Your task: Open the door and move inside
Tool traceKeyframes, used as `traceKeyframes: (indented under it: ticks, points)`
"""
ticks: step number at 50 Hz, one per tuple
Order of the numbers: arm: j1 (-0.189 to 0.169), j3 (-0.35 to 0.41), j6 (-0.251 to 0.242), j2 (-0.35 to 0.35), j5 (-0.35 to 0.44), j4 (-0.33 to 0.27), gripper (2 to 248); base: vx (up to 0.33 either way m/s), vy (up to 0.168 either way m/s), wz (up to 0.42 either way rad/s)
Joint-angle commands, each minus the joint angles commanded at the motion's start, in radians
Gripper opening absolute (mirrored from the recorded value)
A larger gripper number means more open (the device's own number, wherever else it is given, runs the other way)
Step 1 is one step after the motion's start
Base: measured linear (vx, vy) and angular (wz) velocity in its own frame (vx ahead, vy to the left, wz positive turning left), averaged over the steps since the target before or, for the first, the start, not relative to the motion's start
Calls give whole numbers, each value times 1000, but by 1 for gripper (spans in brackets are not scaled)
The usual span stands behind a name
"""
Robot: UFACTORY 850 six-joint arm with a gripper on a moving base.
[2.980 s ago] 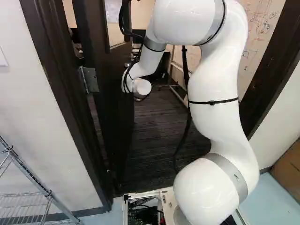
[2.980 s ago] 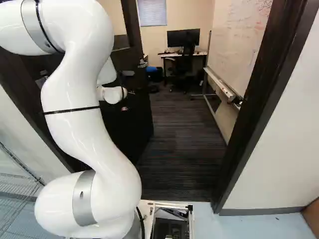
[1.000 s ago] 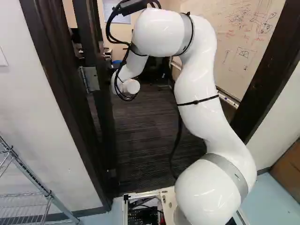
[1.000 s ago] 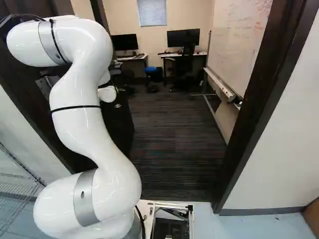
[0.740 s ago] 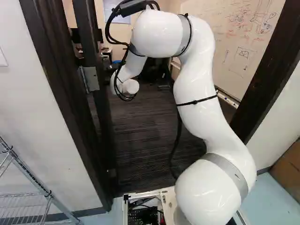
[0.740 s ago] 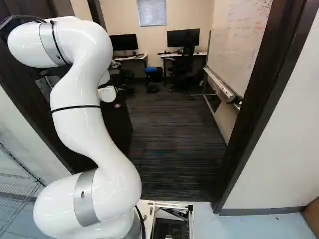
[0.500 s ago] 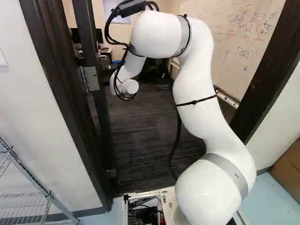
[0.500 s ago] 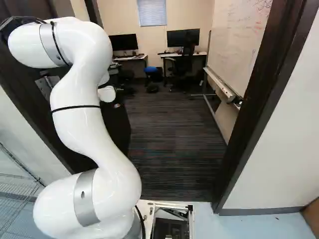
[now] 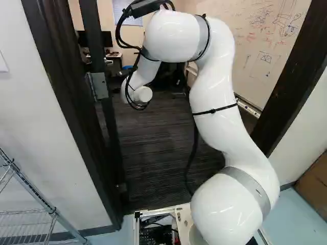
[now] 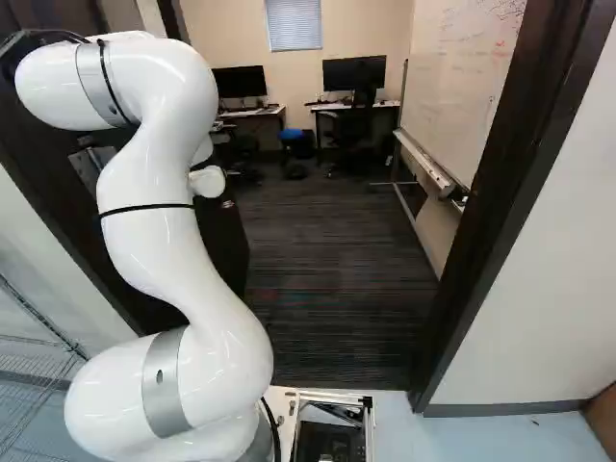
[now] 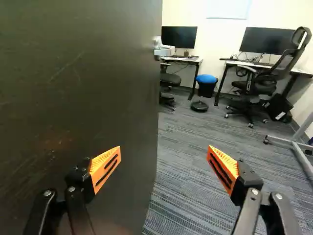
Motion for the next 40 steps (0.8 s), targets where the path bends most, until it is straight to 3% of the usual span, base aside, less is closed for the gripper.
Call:
traceKeyframes:
  ticks: [40]
  points:
    - [-89,87,0,66,0,0,247,0,0,0]
